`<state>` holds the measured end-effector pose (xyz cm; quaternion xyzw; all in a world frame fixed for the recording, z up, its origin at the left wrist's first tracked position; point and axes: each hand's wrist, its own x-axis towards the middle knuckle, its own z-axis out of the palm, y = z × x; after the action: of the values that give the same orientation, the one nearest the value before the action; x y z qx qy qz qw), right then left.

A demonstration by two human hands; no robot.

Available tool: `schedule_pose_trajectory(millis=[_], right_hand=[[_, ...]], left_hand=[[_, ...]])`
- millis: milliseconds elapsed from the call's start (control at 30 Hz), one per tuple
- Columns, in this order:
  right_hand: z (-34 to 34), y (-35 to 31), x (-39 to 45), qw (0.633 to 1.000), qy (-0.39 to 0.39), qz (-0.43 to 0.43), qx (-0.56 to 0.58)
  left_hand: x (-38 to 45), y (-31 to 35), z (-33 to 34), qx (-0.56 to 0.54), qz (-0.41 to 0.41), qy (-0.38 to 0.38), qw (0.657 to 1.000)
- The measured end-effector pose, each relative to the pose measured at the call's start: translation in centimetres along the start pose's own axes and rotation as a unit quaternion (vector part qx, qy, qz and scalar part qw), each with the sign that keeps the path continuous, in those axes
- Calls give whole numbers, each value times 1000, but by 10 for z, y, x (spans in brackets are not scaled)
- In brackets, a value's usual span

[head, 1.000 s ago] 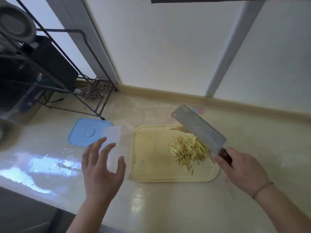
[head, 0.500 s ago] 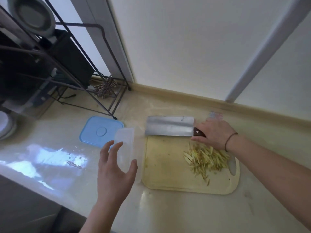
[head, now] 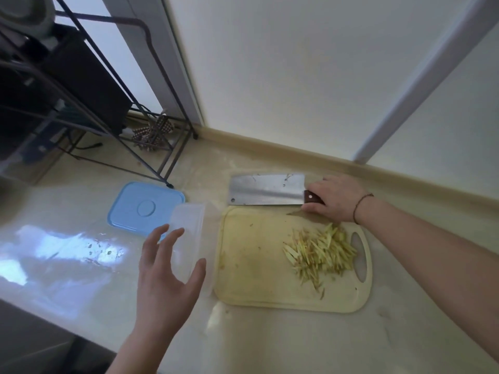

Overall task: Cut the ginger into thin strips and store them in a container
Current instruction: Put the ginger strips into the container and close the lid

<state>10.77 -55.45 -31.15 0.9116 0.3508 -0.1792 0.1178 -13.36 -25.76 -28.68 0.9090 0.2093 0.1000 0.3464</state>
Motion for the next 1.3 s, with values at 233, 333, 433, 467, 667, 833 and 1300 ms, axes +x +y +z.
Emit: schedule_pose_trajectory(millis=[233,333,433,467,667,833,1300], right_hand=[[4,-7,-8,1000,-16,-4,-19],[10,-6,-8,1000,-19,1,-14],[17,-9,-11,1000,-12,2,-11],[18,-11,-13,1000,-5,5,-7],[8,-30,-42,977,79,122,155],[41,-81,-103,862,160,336,345],[64,-166,-81,830,162,412,338]], left_hand=[[2,-2,-1,-3,5,-1,1000],[3,-1,-2,-13,15,0,1000],[2,2,-4,-31,20,-8,999],[3,4,-5,-39,17,-10,999],[8,5,-10,-72,-60,-52,994],[18,7,-15,-90,-82,-105,987],[22,-3,-14,-56,-71,-125,988]])
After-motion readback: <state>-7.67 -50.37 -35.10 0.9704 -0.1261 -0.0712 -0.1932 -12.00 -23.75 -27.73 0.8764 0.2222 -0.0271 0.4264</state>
